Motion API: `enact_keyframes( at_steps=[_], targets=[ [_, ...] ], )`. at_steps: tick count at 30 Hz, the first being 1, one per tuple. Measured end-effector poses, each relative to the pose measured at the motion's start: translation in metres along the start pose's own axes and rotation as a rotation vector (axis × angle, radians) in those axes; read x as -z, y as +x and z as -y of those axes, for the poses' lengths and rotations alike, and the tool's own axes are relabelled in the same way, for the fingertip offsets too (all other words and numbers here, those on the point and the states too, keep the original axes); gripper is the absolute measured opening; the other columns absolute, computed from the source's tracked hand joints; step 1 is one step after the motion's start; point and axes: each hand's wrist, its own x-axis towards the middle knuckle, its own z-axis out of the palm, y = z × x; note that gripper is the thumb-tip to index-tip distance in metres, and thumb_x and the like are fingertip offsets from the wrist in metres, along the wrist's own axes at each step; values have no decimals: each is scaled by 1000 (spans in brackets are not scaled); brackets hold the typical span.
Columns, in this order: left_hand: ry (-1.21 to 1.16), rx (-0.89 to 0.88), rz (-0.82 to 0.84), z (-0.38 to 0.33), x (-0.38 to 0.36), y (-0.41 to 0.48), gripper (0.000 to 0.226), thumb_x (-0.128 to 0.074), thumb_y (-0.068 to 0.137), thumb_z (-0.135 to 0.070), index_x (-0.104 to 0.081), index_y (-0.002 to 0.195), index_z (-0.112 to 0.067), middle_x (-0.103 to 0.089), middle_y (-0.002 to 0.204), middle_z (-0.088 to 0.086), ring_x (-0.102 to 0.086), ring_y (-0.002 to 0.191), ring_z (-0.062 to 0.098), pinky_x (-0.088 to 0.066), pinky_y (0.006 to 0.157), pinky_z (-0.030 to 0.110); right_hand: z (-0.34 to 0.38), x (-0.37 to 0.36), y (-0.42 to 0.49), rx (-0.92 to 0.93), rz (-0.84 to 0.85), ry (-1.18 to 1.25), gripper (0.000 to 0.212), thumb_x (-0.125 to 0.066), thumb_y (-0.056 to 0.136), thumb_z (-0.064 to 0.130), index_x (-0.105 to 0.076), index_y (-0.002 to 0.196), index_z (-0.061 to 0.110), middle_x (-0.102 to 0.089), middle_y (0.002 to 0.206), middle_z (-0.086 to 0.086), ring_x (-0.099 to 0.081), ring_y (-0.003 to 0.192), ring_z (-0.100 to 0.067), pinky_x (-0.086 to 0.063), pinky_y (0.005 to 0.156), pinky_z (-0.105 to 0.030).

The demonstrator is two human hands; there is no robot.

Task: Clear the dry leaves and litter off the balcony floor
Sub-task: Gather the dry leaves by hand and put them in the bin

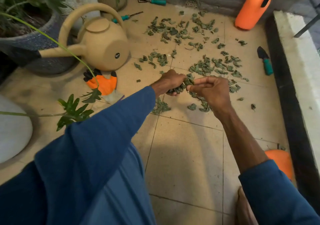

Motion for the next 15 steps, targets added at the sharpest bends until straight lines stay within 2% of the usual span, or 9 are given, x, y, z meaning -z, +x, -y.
enact_keyframes(
  at_steps=[2,5,7,11,13,15],
  targets=[
    [-125,20,0,-2,3,-6,30,-49,101,-23,-68,104,0,-70,79,15,-59,40,18,-44,38,21,16,-14,3,66,-42,-115,17,-90,72,9,-77,84,9,-76,75,-4,-72,63,-14,-59,59,-25],
    [-304,59,-30,0,15,-14,28,-45,101,-21,-63,100,-1,-69,75,15,-62,45,22,-45,38,22,34,-38,9,231,-94,-279,16,-86,74,6,-78,77,18,-71,67,10,-66,54,0,-55,56,-18],
    [-432,81,-54,4,26,-20,27,-47,100,-24,-63,97,-2,-66,77,14,-63,52,24,-45,38,22,45,-57,8,313,-79,-378,19,-79,73,-1,-80,75,18,-69,64,11,-65,56,0,-57,58,-19],
    [-589,132,-179,15,46,-27,33,-55,96,-41,-67,88,-10,-70,89,11,-66,70,25,-48,43,23,61,-92,-1,427,32,-566,34,-60,63,-11,-79,67,16,-70,59,1,-65,51,-8,-58,53,-27],
    [-662,155,-237,20,52,-30,28,-57,94,-37,-66,85,-12,-70,87,10,-64,71,24,-46,42,22,69,-100,-3,460,114,-600,36,-58,63,-12,-81,71,14,-71,61,-1,-66,53,-11,-59,56,-30],
    [-709,177,-307,23,59,-30,23,-56,92,-30,-68,89,-10,-72,93,12,-68,78,27,-52,50,28,78,-103,-4,478,192,-589,38,-57,64,-15,-82,78,10,-74,66,-3,-69,58,-12,-59,59,-28]
  ],
)
